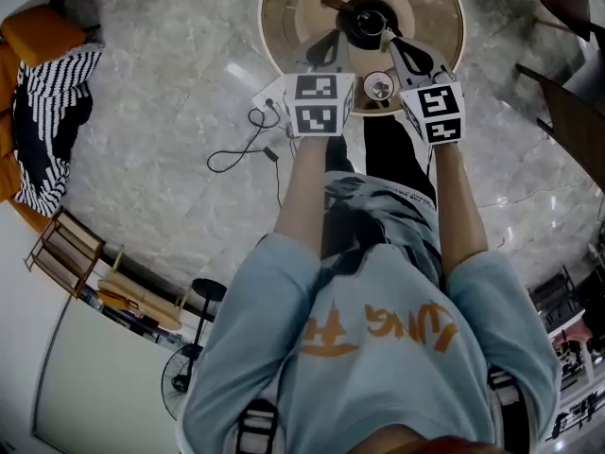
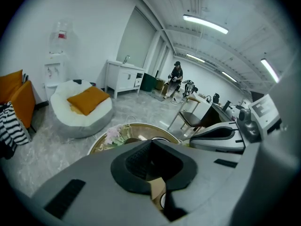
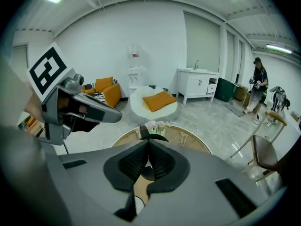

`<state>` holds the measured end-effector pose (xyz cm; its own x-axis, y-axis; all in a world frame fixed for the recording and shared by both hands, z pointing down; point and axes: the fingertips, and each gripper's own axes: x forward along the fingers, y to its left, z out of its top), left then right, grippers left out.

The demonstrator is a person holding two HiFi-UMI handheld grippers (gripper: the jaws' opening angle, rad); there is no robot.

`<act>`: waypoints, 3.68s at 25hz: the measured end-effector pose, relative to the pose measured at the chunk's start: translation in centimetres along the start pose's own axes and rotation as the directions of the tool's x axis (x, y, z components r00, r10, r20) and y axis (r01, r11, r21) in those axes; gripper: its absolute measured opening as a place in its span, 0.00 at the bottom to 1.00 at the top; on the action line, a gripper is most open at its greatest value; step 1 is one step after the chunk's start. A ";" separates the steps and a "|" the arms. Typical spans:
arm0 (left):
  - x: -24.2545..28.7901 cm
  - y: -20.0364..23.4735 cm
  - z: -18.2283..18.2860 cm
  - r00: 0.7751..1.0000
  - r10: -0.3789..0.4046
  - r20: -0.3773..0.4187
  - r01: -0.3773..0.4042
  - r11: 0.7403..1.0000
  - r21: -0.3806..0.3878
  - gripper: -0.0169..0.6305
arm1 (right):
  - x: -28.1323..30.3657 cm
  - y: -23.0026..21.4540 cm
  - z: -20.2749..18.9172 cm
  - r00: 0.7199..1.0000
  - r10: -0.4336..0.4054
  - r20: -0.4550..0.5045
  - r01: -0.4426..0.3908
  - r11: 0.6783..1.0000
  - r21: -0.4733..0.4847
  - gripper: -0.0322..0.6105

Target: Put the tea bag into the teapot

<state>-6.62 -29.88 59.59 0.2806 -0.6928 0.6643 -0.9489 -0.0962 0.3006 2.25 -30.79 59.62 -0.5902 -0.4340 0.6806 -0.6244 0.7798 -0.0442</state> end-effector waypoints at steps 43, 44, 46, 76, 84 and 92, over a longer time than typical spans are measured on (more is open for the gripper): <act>4.4 1.4 -2.5 0.997 -0.008 -0.080 0.005 0.999 -0.045 0.06 | 7.5 -0.6 -0.9 1.000 -0.008 -0.022 0.005 0.995 -0.097 0.15; 4.4 1.4 -2.4 0.997 -0.009 -0.079 0.006 0.999 -0.045 0.06 | 7.4 -0.6 -0.9 1.000 -0.008 -0.022 0.005 0.996 -0.094 0.16; 4.3 1.3 -2.3 0.997 -0.012 -0.077 0.008 0.999 -0.043 0.06 | 7.3 -0.5 -1.0 1.000 -0.010 -0.024 0.007 0.996 -0.087 0.16; -7.1 0.1 9.2 0.970 -0.006 0.243 0.009 1.000 -0.013 0.06 | -6.1 -1.6 8.4 0.921 -0.302 0.248 0.185 0.896 0.404 0.07; -12.1 1.6 18.3 0.913 0.005 0.408 -0.016 1.000 0.022 0.06 | -11.2 -2.8 16.6 0.829 -0.354 0.433 0.157 0.890 0.428 0.07; -16.8 -4.4 25.8 0.833 -0.098 0.545 -0.012 0.981 0.195 0.06 | -19.0 -5.1 21.4 0.724 -0.422 0.546 0.231 0.894 0.385 0.07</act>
<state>-10.94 -36.21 29.46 0.2480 -0.9569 0.1511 -0.9622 -0.2251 0.1536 5.69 -36.12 31.24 -0.4430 -0.8895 0.1122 -0.8911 0.4231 -0.1638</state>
